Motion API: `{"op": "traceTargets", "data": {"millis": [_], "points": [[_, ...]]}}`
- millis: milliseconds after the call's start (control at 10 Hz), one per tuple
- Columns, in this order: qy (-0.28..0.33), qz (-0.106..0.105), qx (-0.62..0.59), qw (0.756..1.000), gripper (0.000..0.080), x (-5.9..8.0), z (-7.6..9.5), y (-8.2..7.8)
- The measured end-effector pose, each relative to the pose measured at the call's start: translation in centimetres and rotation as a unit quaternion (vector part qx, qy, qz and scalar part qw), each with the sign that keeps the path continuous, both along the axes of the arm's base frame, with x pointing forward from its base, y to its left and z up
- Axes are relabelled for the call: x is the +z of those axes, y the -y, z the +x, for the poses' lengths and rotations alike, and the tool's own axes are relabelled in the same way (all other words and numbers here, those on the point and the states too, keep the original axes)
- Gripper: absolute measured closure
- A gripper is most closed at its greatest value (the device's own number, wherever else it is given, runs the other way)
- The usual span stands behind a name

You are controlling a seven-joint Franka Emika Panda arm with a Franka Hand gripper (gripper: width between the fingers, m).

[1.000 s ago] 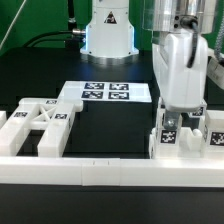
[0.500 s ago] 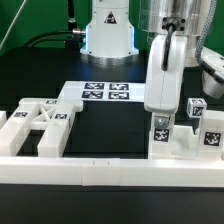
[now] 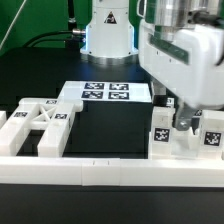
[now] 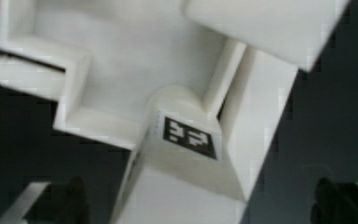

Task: Assemble chair

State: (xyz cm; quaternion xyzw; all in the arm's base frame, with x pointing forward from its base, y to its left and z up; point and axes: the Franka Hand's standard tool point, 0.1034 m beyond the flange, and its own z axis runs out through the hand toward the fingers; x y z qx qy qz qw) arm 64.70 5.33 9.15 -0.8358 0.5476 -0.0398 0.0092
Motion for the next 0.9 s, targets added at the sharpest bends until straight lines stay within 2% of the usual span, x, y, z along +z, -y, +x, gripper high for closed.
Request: {"op": "traceTargets", "data": {"millis": [500,600,800,900], "points": [[-0.004,-0.015,0.171,0.985,0.0151,0.01,0.05,0.13],[-0.007,-0.022,0.229,0.973,0.0151,0.07,0.02,0.04],[-0.005,-0.036,0.388,0.921,0.0151,0.86,0.28,0.3],[-0.005,-0.037,0.398,0.917,0.0151,0.93,0.23,0.33]]}}
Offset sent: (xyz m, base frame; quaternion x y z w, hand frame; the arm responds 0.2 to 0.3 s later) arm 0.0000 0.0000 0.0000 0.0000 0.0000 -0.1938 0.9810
